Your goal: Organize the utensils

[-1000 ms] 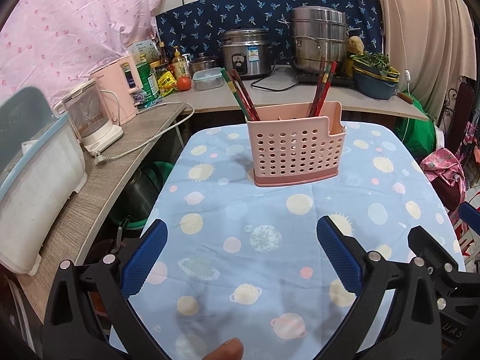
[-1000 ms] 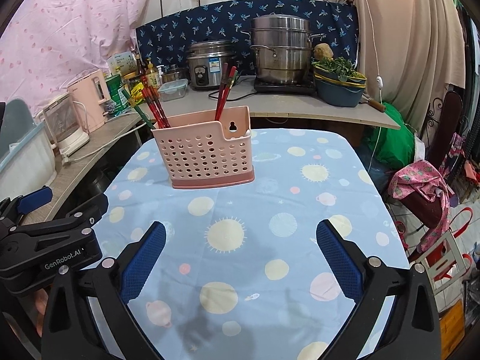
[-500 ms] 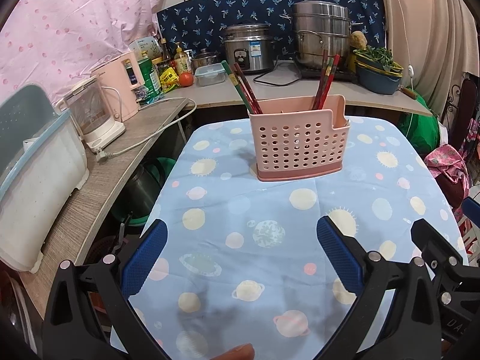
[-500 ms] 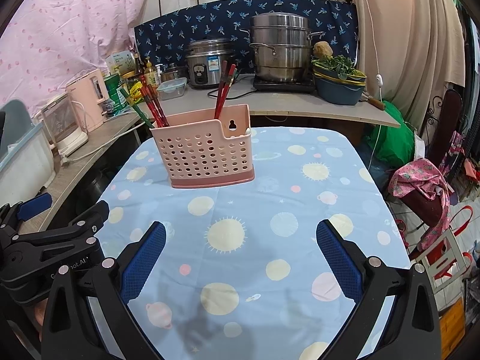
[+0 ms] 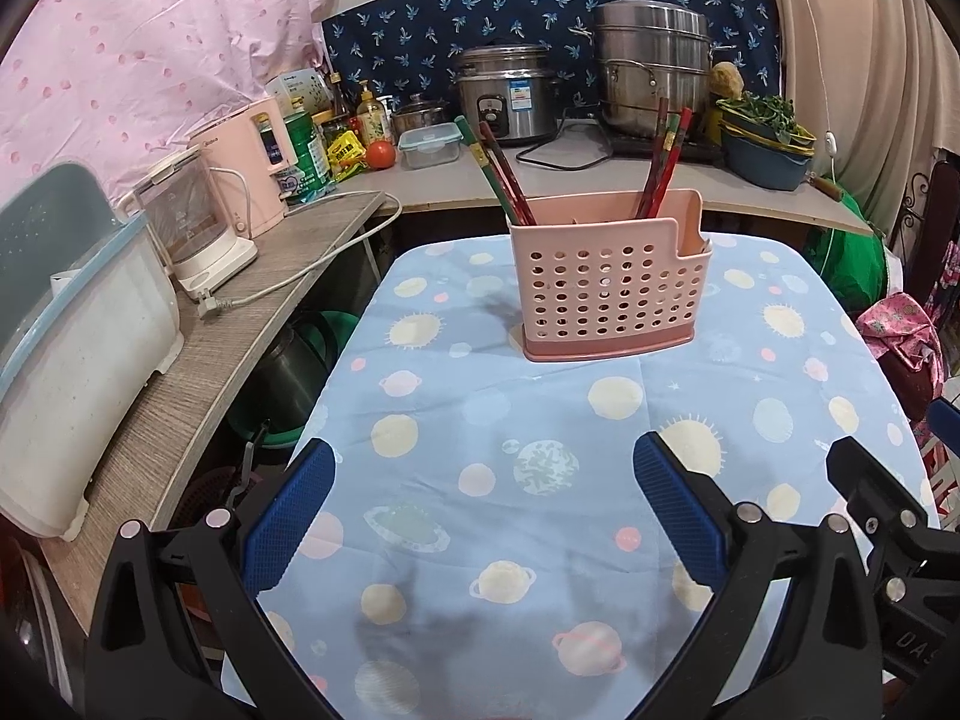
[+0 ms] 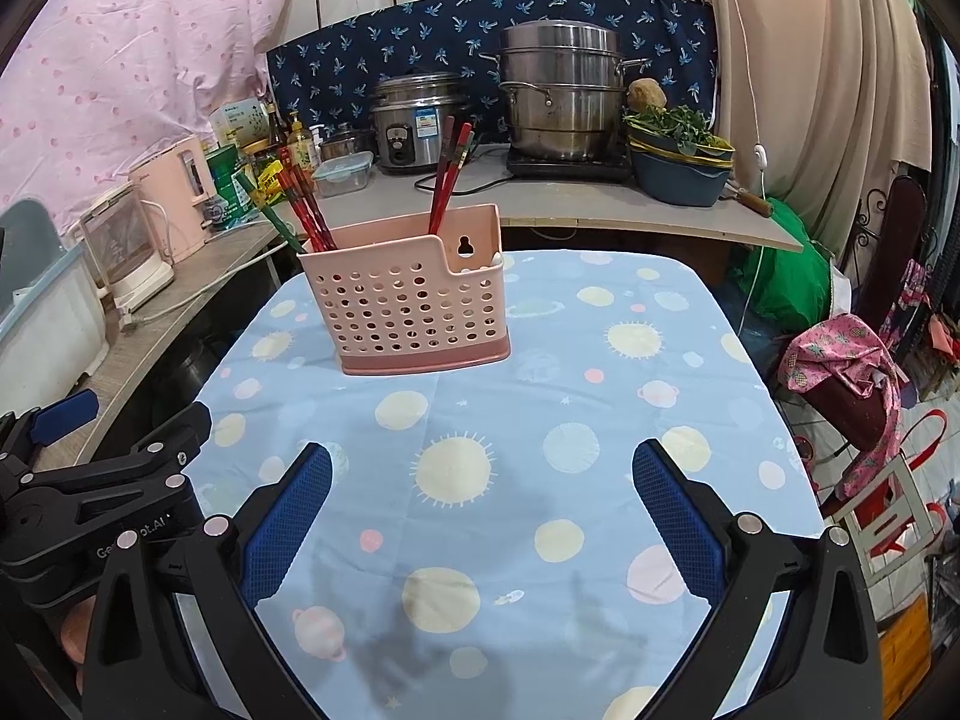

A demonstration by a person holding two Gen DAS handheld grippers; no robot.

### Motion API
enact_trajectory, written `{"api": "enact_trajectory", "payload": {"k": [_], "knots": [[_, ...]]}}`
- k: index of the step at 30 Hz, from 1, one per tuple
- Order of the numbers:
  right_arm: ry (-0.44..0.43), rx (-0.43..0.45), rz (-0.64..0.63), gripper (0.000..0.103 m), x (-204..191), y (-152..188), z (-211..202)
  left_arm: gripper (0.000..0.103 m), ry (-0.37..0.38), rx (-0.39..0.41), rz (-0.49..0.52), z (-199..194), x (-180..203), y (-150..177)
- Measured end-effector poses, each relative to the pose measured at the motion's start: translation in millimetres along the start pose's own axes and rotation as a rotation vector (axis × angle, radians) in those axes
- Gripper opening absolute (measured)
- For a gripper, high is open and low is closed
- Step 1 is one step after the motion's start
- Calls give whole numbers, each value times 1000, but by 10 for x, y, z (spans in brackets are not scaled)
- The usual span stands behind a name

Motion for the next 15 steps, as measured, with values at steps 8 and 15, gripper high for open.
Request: {"api": "enact_trajectory", "payload": {"k": [8,15], "knots": [[2,0,3,97,7,0,10,95,-1,-2,3,21,11,-13],[5,-8,7,97,48,-14,74,95,-3,-8,8,66,19,-25]]}}
Point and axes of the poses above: each gripper's, at about its wrist camera, not at the fingertips, and z roughly the way its jaws point, x to its right, y to its underside, the point moved 3 cm from there along z, roughly the way its jaws point, and after that the axes turned 7 degrees about -y, right-handed, at the moved point
